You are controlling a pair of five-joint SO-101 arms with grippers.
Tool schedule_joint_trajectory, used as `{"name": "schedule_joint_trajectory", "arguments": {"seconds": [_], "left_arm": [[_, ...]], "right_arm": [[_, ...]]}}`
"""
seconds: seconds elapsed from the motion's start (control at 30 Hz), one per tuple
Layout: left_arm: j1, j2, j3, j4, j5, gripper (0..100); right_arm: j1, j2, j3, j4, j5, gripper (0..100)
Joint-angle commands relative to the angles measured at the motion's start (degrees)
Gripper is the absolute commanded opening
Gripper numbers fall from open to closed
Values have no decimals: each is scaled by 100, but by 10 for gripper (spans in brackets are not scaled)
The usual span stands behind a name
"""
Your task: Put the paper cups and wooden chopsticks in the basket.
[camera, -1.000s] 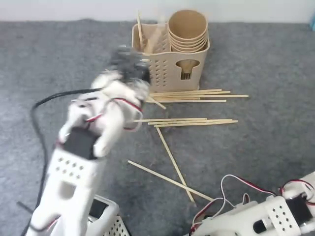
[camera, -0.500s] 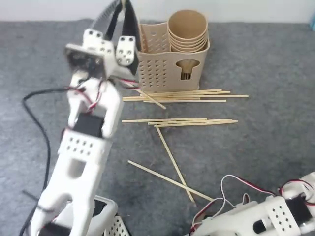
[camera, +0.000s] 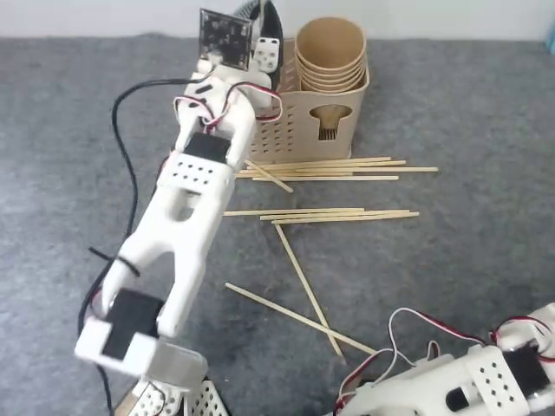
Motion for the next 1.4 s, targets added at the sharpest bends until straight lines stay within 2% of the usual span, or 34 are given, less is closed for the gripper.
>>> {"name": "schedule_joint_trajectory", "arguments": {"seconds": [0.0,0.1,0.17,0.27,0.37,0.47,0.53,0.67,0.77,0.9,1.13,1.37], "left_arm": [[9,141,-347,-123,44,160],[-9,149,-277,-123,44,282],[-18,141,-277,-114,44,328],[-53,-62,-242,53,-273,321],[-132,-712,-189,967,-440,288],[-281,-1732,-207,2514,-466,247],[-484,-2505,-207,3604,-466,230],[-923,-3798,-145,5143,-466,226],[-1213,-4580,84,5873,-466,227],[-1574,-5459,611,6400,-466,227],[-2462,-6268,1727,6884,-466,227],[-3332,-6277,2738,6875,-431,227]], "right_arm": [[-66,-119,-53,66,-26,102],[-136,-119,-53,66,-35,102],[-242,-119,-44,66,-26,102],[-382,-119,-53,207,-26,102],[-840,-119,-193,910,123,104],[-1727,-119,-413,1947,527,102],[-2440,-119,-615,2527,501,102],[-3644,-66,-835,2545,466,106],[-5042,-57,-1125,2738,519,127],[-6457,-57,-1556,2897,79,173],[-8532,57,-1793,2589,-659,169],[-10229,1807,-2374,2246,-800,169]]}}
